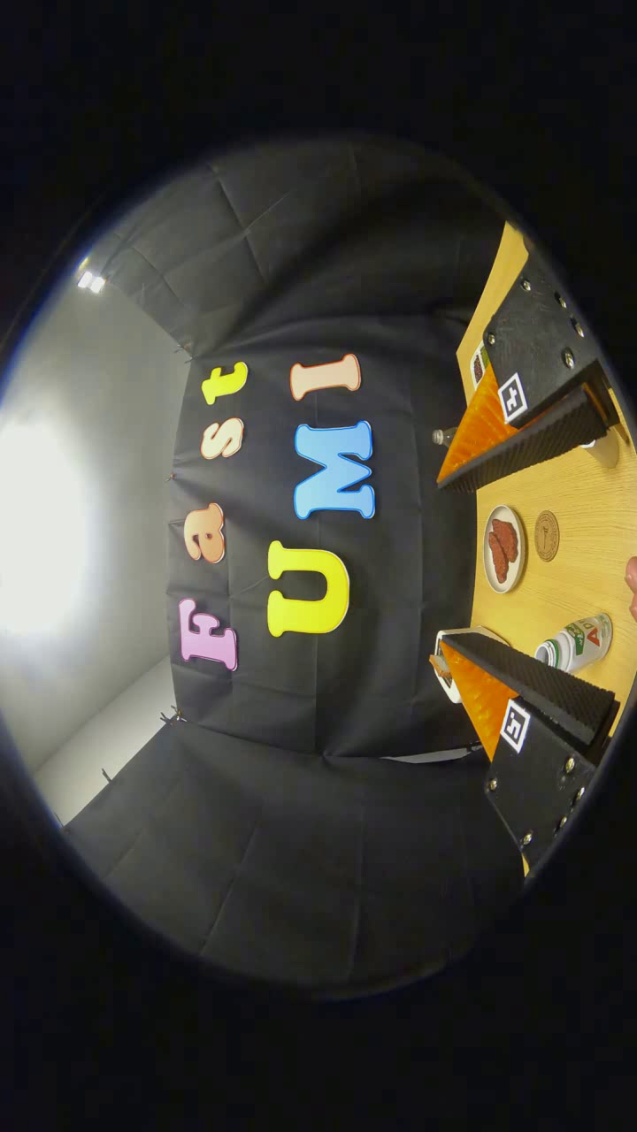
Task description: Take the bottle from table, then pour the juice into the cup, finally place the bottle on the coaster
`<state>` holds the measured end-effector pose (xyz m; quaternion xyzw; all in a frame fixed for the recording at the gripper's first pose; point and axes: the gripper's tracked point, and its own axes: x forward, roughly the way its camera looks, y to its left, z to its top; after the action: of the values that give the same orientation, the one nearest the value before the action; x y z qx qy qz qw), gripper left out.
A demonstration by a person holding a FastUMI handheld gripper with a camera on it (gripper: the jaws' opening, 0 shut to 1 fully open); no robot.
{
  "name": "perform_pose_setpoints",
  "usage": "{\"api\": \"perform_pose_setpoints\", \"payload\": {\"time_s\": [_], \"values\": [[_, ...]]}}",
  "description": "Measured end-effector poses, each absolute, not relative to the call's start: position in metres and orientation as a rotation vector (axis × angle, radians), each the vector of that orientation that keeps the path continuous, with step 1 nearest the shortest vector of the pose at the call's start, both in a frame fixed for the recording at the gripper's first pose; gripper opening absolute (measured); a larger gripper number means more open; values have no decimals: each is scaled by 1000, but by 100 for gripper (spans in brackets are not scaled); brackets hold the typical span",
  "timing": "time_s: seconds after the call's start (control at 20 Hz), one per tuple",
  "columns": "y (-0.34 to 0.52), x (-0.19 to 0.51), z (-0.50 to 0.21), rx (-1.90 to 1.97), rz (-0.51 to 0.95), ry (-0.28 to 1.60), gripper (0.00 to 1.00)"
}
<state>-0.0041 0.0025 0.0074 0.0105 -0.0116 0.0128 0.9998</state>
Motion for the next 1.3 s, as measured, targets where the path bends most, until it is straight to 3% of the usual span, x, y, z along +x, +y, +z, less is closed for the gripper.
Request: {"api": "perform_pose_setpoints", "payload": {"time_s": [0.65,1.3], "values": [[16,-5,-4,21,32,-32,98],[83,2,-82,14,78,34,98]]}}
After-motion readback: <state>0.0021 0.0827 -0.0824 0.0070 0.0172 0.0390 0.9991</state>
